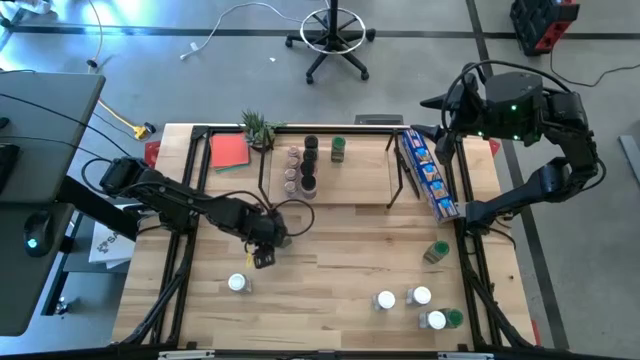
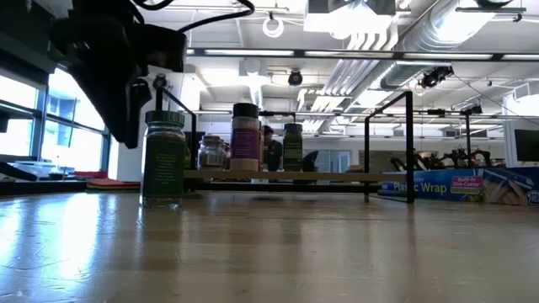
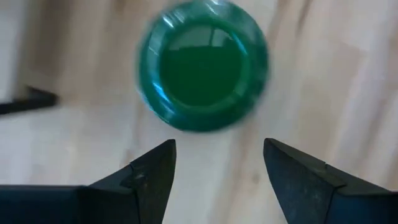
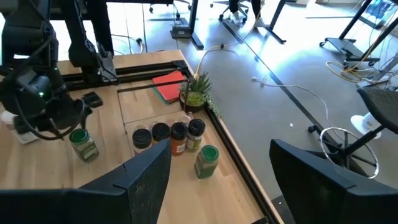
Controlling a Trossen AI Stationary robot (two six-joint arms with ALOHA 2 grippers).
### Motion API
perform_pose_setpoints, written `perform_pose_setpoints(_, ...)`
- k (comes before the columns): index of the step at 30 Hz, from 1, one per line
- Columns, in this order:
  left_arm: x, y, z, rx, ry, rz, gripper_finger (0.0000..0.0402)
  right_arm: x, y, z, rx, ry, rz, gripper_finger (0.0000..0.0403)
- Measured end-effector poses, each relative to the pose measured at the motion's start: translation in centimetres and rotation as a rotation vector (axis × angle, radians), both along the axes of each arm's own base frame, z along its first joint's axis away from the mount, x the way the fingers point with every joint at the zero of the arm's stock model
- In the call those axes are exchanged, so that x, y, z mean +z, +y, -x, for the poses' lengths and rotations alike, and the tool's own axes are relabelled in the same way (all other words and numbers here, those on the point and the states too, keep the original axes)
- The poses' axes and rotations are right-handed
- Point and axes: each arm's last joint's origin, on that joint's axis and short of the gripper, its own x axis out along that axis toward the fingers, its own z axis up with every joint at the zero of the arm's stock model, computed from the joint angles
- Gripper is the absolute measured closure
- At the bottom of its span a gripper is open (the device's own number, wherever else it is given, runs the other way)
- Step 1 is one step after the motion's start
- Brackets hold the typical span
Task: Shelf spices
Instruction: Put the green seasoning bottle aligned with the other green seasoning bottle on the shelf
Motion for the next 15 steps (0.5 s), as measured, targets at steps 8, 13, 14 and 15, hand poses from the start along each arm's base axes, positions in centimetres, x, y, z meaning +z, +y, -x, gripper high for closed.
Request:
perform_pose_setpoints(8, -0.2, 0.3, -0.9, -0.028, -0.079, -0.031, 0.0167, -0.1, 0.0, -0.2, -0.001, 0.003, -0.005, 0.0135)
perform_pose_setpoints(13, 0.3, -1.1, -1.9, -0.017, -0.182, 0.192, 0.0167, -0.2, -0.1, -0.4, -0.002, 0.010, -0.006, 0.0135)
perform_pose_setpoints(14, 0.4, -1.5, -2.0, -0.005, -0.192, 0.235, 0.0167, -0.2, -0.1, -0.5, -0.002, 0.011, -0.006, 0.0135)
perform_pose_setpoints(15, 0.5, -1.9, -2.1, 0.000, -0.199, 0.275, 0.0167, -0.2, -0.1, -0.5, -0.002, 0.012, -0.006, 0.0135)
